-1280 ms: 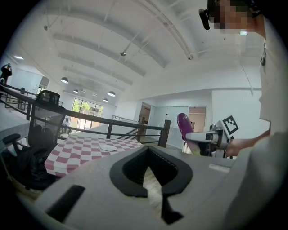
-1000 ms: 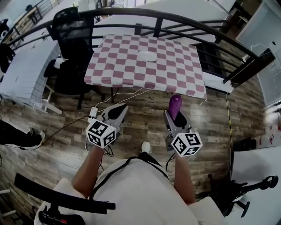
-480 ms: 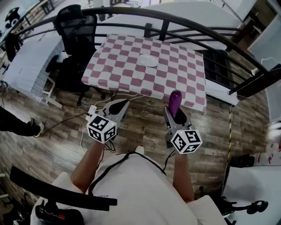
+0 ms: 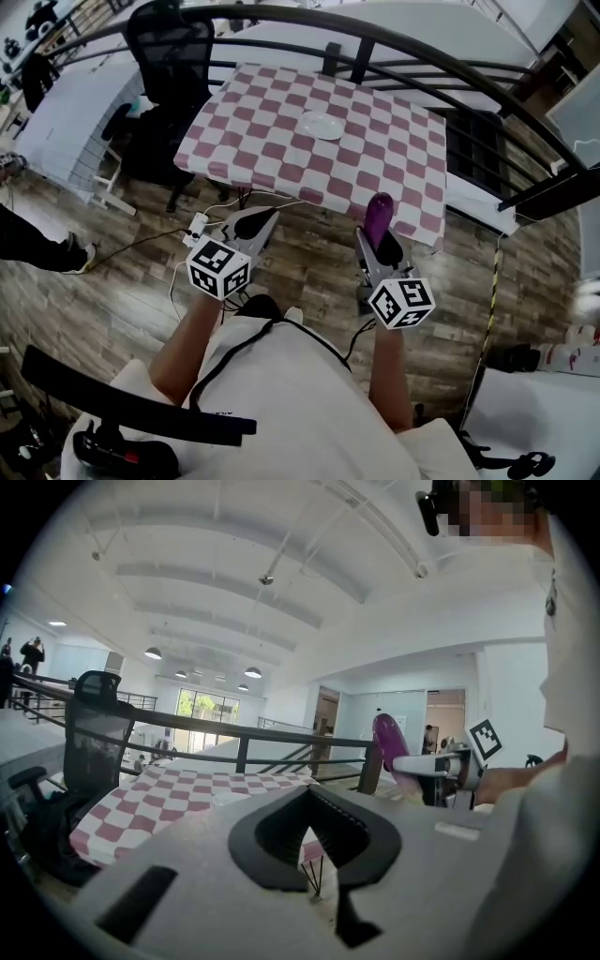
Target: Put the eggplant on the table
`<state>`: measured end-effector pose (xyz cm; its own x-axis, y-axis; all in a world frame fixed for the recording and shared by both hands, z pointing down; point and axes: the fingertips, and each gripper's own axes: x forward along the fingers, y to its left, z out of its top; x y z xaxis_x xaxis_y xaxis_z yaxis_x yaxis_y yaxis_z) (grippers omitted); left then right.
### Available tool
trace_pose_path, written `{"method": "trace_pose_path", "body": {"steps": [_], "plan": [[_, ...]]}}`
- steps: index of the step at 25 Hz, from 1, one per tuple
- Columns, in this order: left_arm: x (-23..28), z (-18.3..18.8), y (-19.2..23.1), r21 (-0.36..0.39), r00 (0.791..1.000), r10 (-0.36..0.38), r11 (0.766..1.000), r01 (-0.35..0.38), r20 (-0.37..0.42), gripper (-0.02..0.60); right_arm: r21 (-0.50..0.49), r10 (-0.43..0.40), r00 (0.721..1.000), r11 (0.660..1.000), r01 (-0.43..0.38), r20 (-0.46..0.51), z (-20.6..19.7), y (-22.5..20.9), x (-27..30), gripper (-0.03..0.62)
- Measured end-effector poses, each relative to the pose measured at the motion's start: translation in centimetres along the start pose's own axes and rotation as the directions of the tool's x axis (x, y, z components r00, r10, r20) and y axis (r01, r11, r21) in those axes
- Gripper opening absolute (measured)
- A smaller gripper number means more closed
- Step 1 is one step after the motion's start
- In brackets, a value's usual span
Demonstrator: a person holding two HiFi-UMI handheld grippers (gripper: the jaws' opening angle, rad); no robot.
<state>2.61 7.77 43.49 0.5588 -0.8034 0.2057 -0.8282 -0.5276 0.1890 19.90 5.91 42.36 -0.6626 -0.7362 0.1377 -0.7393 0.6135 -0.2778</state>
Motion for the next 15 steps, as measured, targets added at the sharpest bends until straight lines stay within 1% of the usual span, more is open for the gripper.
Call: {"method": "trace_pose_path", "body": {"steps": [4, 9, 15], "plan": [[0.5, -0.1, 1.0, -0.016, 1.000, 0.016, 1.000, -0.016, -0.001, 0.006, 0.015, 0.000, 1.000, 1.000, 0.000, -0.020, -0.5, -1.1, 0.6, 0.202], [1.8, -0.3, 3.3, -0.031, 1.000, 0.022, 0.999, -0.023, -0.018, 0.006, 0.027, -0.004, 1.000, 1.000, 0.004, -0.016, 0.1, -2.1, 2.3, 0.202], [5.6, 0.7, 6.3, -0.018, 1.000, -0.019, 1.000, 0.019, -0.018, 0.006, 0.029, -0.038, 0.999, 0.999, 0.039, -0.023, 0.6, -4.1, 5.4, 0.202]]}}
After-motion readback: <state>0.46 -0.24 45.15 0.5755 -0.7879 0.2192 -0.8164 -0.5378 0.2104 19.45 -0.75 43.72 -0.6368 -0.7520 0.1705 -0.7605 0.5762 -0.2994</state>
